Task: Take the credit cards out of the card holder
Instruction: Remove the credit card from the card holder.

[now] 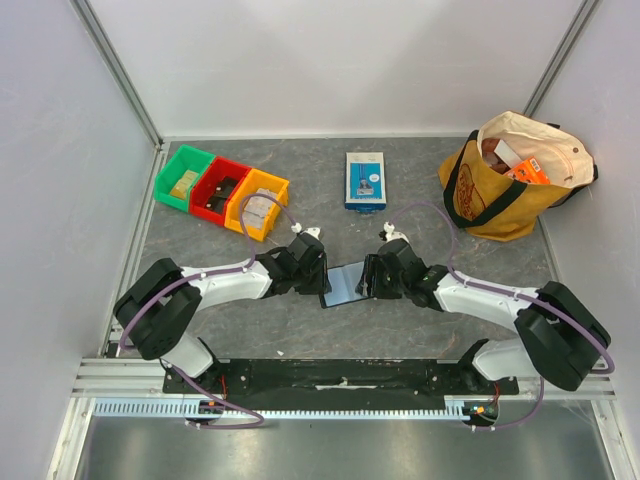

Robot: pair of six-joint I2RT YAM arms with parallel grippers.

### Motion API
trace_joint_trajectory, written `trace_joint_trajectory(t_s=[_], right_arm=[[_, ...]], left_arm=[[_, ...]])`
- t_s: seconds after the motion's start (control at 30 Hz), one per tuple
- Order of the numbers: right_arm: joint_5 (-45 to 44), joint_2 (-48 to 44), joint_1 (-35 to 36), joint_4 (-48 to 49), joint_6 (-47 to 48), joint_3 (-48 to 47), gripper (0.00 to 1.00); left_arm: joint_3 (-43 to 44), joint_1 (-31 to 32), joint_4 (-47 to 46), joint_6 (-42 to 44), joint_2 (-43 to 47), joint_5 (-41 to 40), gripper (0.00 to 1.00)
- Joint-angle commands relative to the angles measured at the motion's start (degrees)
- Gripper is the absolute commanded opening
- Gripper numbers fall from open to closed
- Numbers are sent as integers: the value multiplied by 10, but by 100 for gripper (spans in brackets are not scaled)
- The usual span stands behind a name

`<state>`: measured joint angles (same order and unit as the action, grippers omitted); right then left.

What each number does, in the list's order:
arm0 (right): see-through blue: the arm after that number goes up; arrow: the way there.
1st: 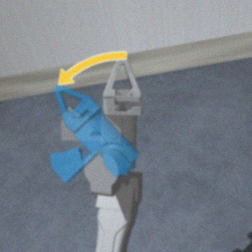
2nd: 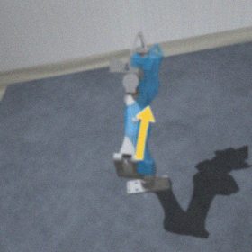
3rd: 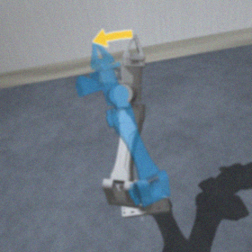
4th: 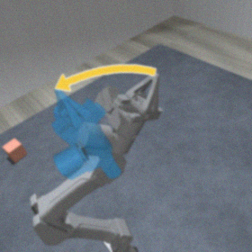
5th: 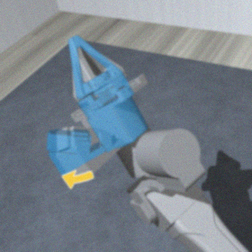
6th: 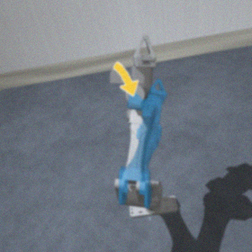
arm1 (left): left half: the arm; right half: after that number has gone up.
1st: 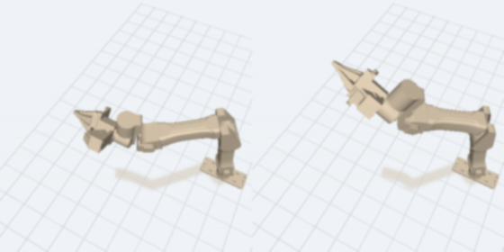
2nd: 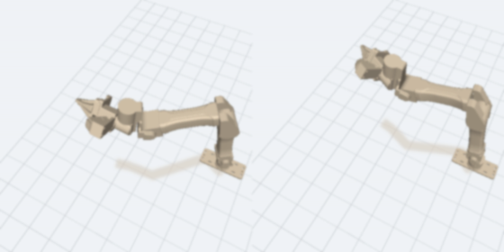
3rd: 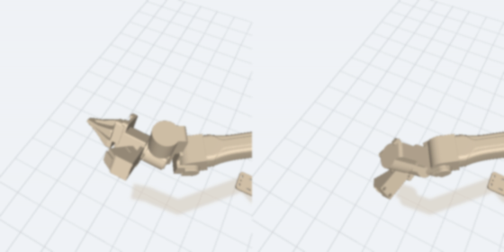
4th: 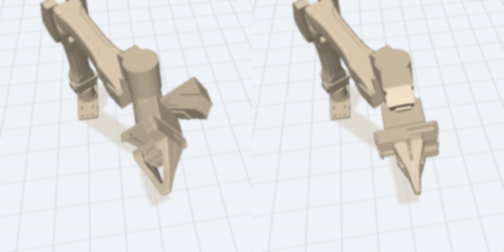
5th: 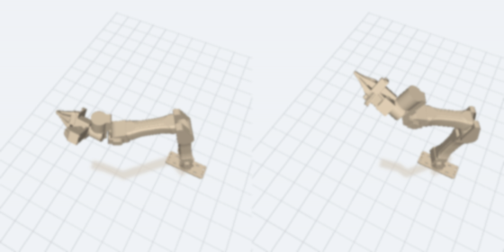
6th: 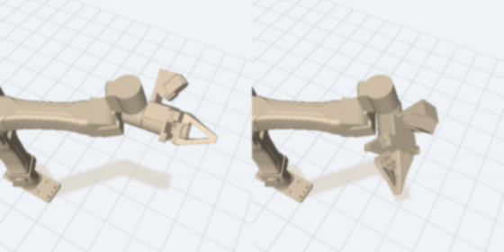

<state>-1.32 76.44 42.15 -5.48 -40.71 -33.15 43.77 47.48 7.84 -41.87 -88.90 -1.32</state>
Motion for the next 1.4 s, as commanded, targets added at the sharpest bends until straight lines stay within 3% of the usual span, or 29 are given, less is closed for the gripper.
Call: trace_joint_trajectory(t_s=[0.0, 0.7, 0.9, 1.17, 1.37], right_arm=[[3, 19, 3, 13, -4, -17, 62], [52, 14, 11, 35, 6, -38, 38], [79, 21, 19, 69, 28, -52, 38], [105, 78, 45, 71, 58, -96, 38], [131, 141, 81, -14, 127, -165, 48]], left_arm=[[9, 2, -2, 20, -3, 2, 37], [-8, 2, -21, 6, -2, 27, 37], [-18, 2, -28, -4, 16, 26, 37], [-61, 2, -27, -33, 115, -30, 36], [-91, 2, -25, -51, 203, -75, 37]])
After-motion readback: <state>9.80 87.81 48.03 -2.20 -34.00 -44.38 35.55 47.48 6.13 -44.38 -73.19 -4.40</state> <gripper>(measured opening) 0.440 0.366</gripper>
